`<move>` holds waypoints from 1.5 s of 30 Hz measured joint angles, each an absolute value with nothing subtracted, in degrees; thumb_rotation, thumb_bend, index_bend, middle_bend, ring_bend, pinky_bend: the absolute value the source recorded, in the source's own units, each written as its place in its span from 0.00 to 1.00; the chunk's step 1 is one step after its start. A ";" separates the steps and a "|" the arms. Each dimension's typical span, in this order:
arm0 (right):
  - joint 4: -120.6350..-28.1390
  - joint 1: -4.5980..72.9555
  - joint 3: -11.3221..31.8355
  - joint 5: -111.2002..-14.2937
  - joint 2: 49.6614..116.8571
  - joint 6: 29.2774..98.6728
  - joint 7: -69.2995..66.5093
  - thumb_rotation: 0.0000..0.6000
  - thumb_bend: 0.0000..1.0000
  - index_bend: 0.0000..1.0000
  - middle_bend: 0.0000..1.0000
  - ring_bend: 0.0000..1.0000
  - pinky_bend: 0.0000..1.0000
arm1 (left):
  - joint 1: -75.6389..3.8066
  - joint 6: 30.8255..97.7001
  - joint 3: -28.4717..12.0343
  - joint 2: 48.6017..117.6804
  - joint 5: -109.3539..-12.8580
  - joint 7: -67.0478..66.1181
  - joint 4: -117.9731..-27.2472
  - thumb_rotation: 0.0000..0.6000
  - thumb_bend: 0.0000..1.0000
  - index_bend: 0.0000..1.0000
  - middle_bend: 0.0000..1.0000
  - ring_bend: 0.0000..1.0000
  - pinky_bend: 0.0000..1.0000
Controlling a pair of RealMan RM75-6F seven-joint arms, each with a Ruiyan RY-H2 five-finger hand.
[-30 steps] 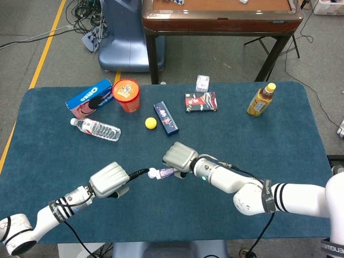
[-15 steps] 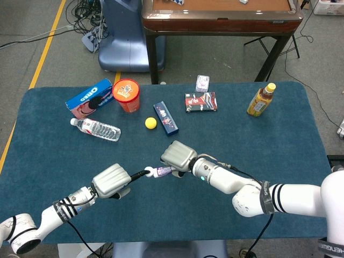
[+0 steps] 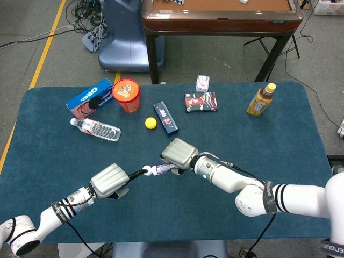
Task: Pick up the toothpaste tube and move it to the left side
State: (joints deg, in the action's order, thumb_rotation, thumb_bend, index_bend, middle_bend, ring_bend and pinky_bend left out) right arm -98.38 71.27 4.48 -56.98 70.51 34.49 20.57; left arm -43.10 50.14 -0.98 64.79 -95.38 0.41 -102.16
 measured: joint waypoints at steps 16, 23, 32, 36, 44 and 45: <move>-98.24 68.49 6.63 -61.50 69.70 36.82 15.60 1.00 0.78 0.90 0.83 0.65 0.37 | -42.79 52.56 -0.88 65.51 -94.24 1.35 -101.67 1.00 0.44 0.08 0.76 0.77 0.86; -98.56 67.67 7.16 -62.67 69.26 37.04 14.15 1.00 0.78 0.90 0.83 0.65 0.37 | -42.67 53.10 -0.74 65.26 -93.92 1.70 -101.62 1.00 0.44 0.08 0.76 0.77 0.85; -99.29 66.63 8.19 -64.51 68.45 37.48 12.21 1.00 0.78 0.91 0.83 0.66 0.37 | -42.79 53.19 -0.66 65.45 -93.48 1.97 -101.46 1.00 0.44 0.08 0.75 0.77 0.85; -99.32 66.07 8.38 -65.21 68.16 37.75 11.68 1.00 0.78 0.91 0.83 0.66 0.37 | -42.79 53.27 -0.62 65.47 -93.31 2.08 -101.35 1.00 0.44 0.08 0.75 0.76 0.85; -99.53 65.17 8.86 -66.29 67.49 38.25 10.67 1.00 0.78 0.91 0.83 0.66 0.37 | -42.75 53.36 -0.66 65.29 -92.68 2.40 -101.26 1.00 0.44 0.08 0.75 0.76 0.85; -99.52 65.09 8.93 -66.39 67.48 38.33 10.56 1.00 0.78 0.91 0.83 0.66 0.37 | -42.76 53.36 -0.65 65.31 -92.67 2.39 -101.31 1.00 0.44 0.08 0.75 0.76 0.85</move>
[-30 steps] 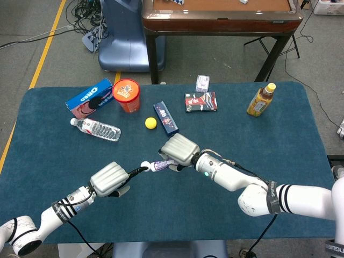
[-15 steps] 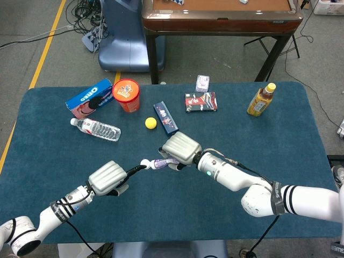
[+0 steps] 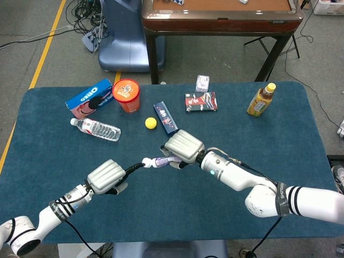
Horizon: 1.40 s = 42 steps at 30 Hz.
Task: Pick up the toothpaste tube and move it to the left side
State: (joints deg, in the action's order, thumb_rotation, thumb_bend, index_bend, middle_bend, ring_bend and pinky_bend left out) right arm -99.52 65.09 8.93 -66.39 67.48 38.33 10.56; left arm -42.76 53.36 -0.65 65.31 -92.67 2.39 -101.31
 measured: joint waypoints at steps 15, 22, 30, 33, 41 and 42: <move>-99.31 63.25 10.00 -68.67 68.24 40.07 7.93 1.00 0.78 0.91 0.84 0.66 0.37 | -42.75 53.89 -1.08 65.29 -91.96 1.47 -101.97 1.00 0.44 0.08 0.74 0.74 0.85; -99.51 60.59 10.23 -70.19 68.22 43.00 4.62 1.00 0.78 0.91 0.83 0.66 0.39 | -39.94 58.14 -1.68 64.01 -89.47 1.71 -102.66 1.00 0.44 0.08 0.56 0.58 0.79; -98.50 56.72 10.03 -73.67 70.45 47.30 -1.64 1.00 0.78 0.91 0.83 0.66 0.45 | -35.08 63.15 -2.37 61.52 -85.30 7.72 -103.54 0.76 0.30 0.05 0.32 0.30 0.53; -97.64 55.03 9.82 -75.28 72.25 49.76 -4.37 1.00 0.77 0.91 0.83 0.66 0.48 | -33.91 64.05 -2.61 60.83 -84.14 10.67 -103.63 0.46 0.26 0.04 0.26 0.25 0.48; -93.92 51.10 8.65 -79.94 77.83 55.21 -11.06 1.00 0.74 0.91 0.83 0.67 0.59 | -31.25 65.38 -3.49 59.16 -82.06 20.22 -103.09 0.03 0.19 0.02 0.20 0.20 0.42; -93.63 50.79 8.46 -80.42 78.43 55.73 -11.40 1.00 0.74 0.91 0.83 0.67 0.60 | -31.06 65.43 -3.64 59.03 -81.91 21.34 -103.02 0.01 0.18 0.02 0.20 0.19 0.42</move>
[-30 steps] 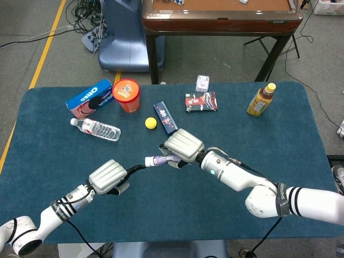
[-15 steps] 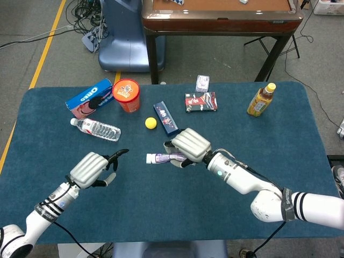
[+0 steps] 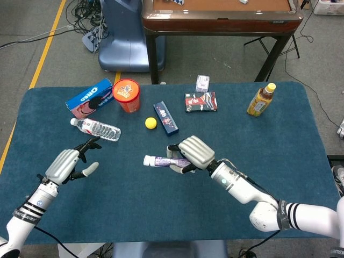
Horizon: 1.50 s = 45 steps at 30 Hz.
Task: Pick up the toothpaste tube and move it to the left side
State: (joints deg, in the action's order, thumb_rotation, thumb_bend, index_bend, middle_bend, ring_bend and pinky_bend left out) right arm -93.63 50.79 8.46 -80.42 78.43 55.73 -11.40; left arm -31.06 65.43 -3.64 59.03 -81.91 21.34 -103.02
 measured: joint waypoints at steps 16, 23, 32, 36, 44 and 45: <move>-77.04 46.66 6.94 -89.68 98.32 68.55 -22.16 1.00 0.66 0.91 0.84 0.69 0.68 | -30.15 64.55 -8.33 58.40 -78.08 32.19 -103.63 0.00 0.17 0.00 0.13 0.13 0.34; -69.42 47.12 7.94 -91.73 106.99 71.57 -25.19 1.00 0.66 0.92 0.85 0.71 0.68 | -30.40 63.46 -10.52 60.31 -74.91 34.86 -104.88 0.00 0.16 0.00 0.07 0.08 0.27; -65.73 48.90 10.60 -91.31 113.98 71.89 -25.69 1.00 0.65 0.93 0.86 0.73 0.68 | -30.22 64.48 -12.33 63.97 -73.57 35.48 -105.45 0.00 0.15 0.00 0.06 0.06 0.22; -64.84 49.68 11.89 -90.31 115.99 71.09 -25.10 1.00 0.66 0.93 0.86 0.74 0.68 | -30.06 65.06 -12.64 65.73 -73.66 34.78 -105.71 0.00 0.15 0.00 0.05 0.05 0.20; -63.02 51.54 14.37 -88.67 119.59 69.53 -23.80 1.00 0.65 0.93 0.86 0.74 0.68 | -30.06 66.19 -13.37 70.23 -73.33 33.53 -104.89 0.00 0.14 0.00 0.05 0.03 0.17; -62.77 51.73 14.67 -88.49 120.04 69.47 -23.67 1.00 0.65 0.93 0.86 0.74 0.68 | -30.05 66.33 -13.47 70.73 -73.31 33.50 -104.71 0.00 0.14 0.00 0.04 0.03 0.17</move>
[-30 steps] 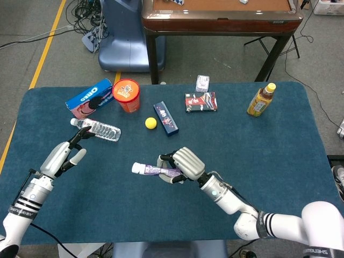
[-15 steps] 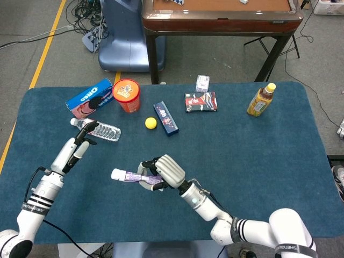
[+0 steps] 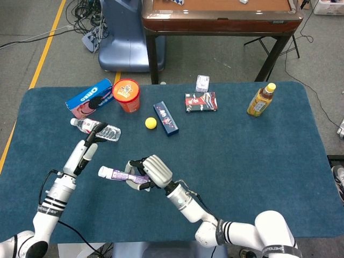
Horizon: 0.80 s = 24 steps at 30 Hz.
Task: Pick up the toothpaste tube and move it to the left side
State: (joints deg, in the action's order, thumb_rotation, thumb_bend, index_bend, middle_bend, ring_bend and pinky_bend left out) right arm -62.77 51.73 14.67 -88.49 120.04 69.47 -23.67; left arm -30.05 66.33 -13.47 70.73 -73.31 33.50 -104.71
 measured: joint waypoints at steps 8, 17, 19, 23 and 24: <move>-60.71 53.12 16.47 -86.89 123.14 68.29 -22.49 1.00 0.66 0.93 0.86 0.74 0.68 | -29.67 69.07 -14.00 75.12 -73.70 30.71 -101.88 0.00 0.12 0.00 0.04 0.02 0.14; -59.51 54.57 18.21 -86.16 124.74 67.56 -22.35 1.00 0.66 0.94 0.87 0.75 0.68 | -29.05 71.30 -13.76 78.46 -75.84 28.78 -99.28 0.00 0.09 0.00 0.04 0.01 0.11; -59.20 54.91 18.56 -86.00 125.09 67.35 -22.38 1.00 0.66 0.94 0.87 0.75 0.68 | -29.06 71.36 -13.70 78.95 -76.22 28.50 -99.17 0.00 0.08 0.00 0.04 0.01 0.11; -58.34 55.43 19.03 -85.89 125.73 67.40 -22.25 1.00 0.66 0.95 0.87 0.75 0.68 | -29.11 71.34 -13.64 79.80 -76.50 28.07 -99.09 0.00 0.08 0.00 0.04 0.01 0.11; -58.15 55.51 19.19 -85.84 125.92 67.48 -22.27 1.00 0.66 0.95 0.87 0.76 0.68 | -29.13 71.33 -13.66 79.99 -76.52 27.98 -99.08 0.00 0.08 0.00 0.04 0.01 0.11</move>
